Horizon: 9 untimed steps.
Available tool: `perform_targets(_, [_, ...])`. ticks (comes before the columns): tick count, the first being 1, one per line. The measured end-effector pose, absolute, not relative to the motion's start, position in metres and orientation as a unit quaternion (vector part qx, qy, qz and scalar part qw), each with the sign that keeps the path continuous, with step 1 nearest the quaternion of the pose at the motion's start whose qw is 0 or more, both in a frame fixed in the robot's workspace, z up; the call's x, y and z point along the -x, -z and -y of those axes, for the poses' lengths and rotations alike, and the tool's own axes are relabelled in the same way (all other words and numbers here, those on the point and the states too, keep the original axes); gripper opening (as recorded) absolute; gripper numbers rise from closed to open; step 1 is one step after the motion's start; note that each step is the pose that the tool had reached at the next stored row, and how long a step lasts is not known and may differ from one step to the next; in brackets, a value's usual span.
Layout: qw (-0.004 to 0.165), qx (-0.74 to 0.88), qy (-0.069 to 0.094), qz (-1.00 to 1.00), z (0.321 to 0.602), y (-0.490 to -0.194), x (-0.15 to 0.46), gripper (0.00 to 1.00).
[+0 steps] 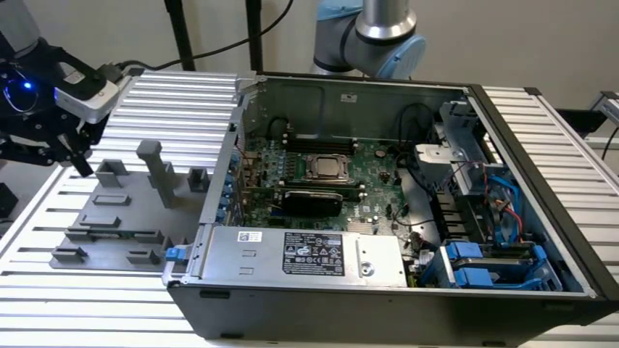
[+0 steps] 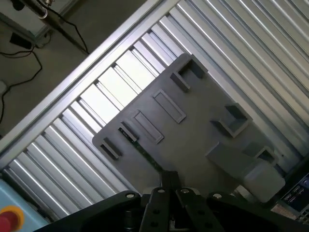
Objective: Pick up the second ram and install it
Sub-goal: 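Pick up the second ram and move it above second insertion slot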
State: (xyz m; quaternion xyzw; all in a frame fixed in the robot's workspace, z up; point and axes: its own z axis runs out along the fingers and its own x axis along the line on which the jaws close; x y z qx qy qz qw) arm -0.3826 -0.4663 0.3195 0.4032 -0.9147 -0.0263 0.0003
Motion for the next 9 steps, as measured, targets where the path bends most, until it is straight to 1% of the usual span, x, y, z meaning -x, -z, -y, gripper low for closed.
perform_targets(9, [0.003, -0.477, 0.026, 0.879, 0.4663, -0.3141, 0.3826, 0.11])
